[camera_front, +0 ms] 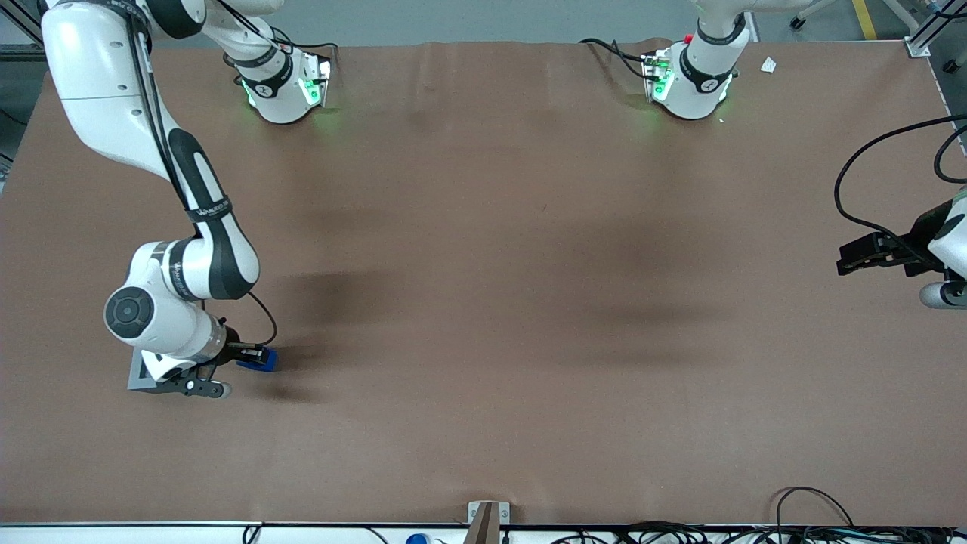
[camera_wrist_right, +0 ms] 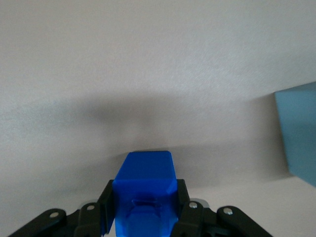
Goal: Insert blue part into gray base with right arm
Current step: 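Carry the blue block over the gray base's recess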
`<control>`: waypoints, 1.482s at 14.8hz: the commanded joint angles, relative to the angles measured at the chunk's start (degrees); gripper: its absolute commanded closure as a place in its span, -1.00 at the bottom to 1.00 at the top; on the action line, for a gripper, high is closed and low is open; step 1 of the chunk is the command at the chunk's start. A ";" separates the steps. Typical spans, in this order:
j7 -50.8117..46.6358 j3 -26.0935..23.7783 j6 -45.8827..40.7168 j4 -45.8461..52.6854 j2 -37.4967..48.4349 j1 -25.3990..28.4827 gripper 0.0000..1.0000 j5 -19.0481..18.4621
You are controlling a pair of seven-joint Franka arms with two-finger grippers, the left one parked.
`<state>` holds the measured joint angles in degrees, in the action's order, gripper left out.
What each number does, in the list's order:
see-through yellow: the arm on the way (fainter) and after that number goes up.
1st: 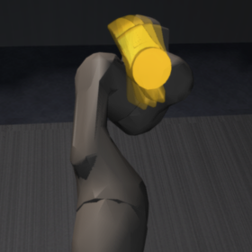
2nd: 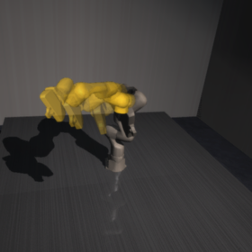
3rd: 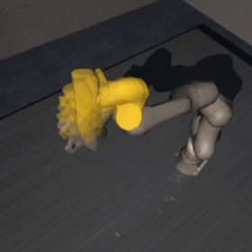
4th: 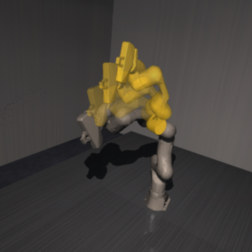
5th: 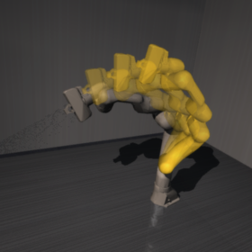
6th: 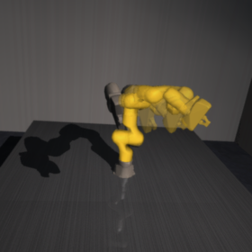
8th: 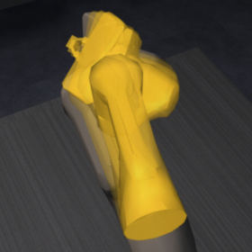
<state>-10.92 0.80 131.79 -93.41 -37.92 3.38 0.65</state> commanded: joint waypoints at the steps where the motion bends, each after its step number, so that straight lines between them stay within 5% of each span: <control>1: 6.76 -0.62 -10.45 7.60 -0.05 -3.11 0.99 -0.56; 12: 21.71 -0.54 -25.44 27.22 -4.96 -11.72 0.99 -3.29; 22: 22.17 -0.71 -25.09 28.90 -8.05 -15.16 0.99 2.69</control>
<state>11.40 1.01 107.53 -65.90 -45.47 -11.10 2.43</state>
